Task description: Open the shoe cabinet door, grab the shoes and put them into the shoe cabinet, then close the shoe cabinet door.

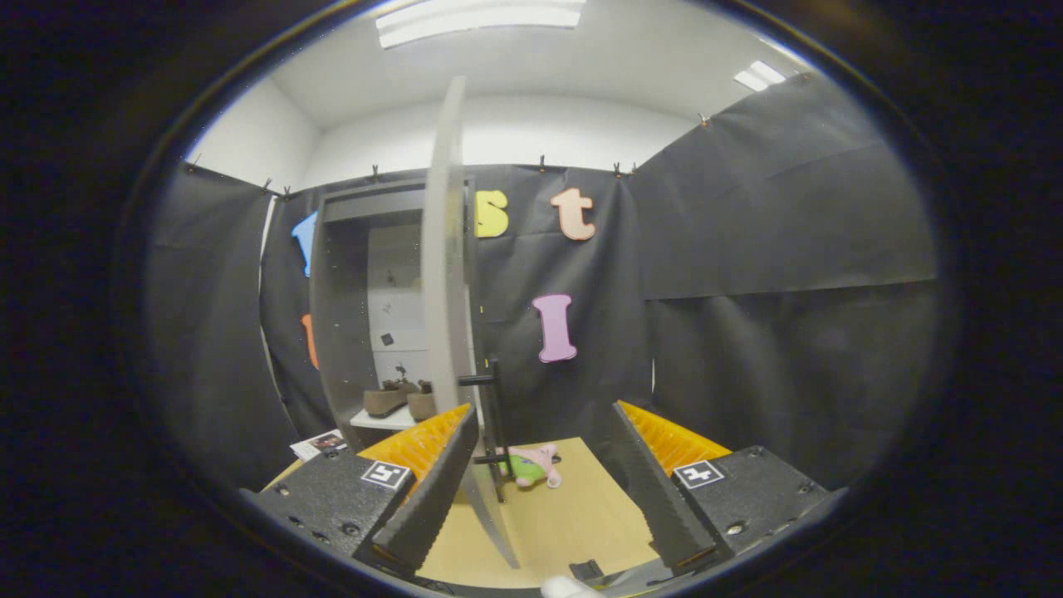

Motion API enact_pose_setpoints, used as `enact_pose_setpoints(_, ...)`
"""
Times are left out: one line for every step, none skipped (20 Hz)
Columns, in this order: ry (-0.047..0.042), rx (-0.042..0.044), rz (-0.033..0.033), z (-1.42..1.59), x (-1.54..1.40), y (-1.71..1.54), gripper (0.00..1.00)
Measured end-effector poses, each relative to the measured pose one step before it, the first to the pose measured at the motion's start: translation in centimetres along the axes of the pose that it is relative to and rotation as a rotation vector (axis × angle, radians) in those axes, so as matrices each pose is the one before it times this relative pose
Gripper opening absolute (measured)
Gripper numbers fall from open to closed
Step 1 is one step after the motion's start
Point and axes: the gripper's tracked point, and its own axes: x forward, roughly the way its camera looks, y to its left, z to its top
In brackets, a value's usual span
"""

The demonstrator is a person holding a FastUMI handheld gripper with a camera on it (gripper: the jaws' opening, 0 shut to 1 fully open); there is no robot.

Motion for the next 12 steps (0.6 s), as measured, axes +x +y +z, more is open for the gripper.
enact_pose_setpoints(0.01562, 0.00648, 0.01127, -0.113, 1.165, -0.709, 1.00)
enact_pose_setpoints(0.00538, 0.00379, 0.02533, -0.144, 1.055, -0.015, 1.00)
enact_pose_setpoints(0.01078, -0.00687, 0.02708, -0.111, 1.112, -0.283, 1.00)
enact_pose_setpoints(0.01465, -0.01179, 0.02997, -0.418, 0.921, 0.009, 1.00)
enact_pose_setpoints(0.00975, -0.00892, 0.03439, -0.322, 0.937, 0.329, 1.00)
enact_pose_setpoints(0.01256, -0.00342, 0.03660, -0.115, 0.977, 0.497, 1.00)
enact_pose_setpoints(0.00727, -0.00547, 0.03250, -0.105, 0.545, 0.280, 1.00)
enact_pose_setpoints(-0.00477, -0.00768, 0.02736, 0.184, 0.324, 0.048, 1.00)
enact_pose_setpoints(0.00527, -0.01651, 0.02825, 0.164, 0.369, 0.152, 0.99)
enact_pose_setpoints(0.00651, -0.01290, 0.02238, -0.027, 0.052, 0.129, 0.99)
enact_pose_setpoints(-0.00022, -0.00746, 0.01924, 0.282, 0.208, 0.293, 0.99)
enact_pose_setpoints(0.00707, -0.00734, 0.01770, 0.207, 0.202, 0.242, 0.99)
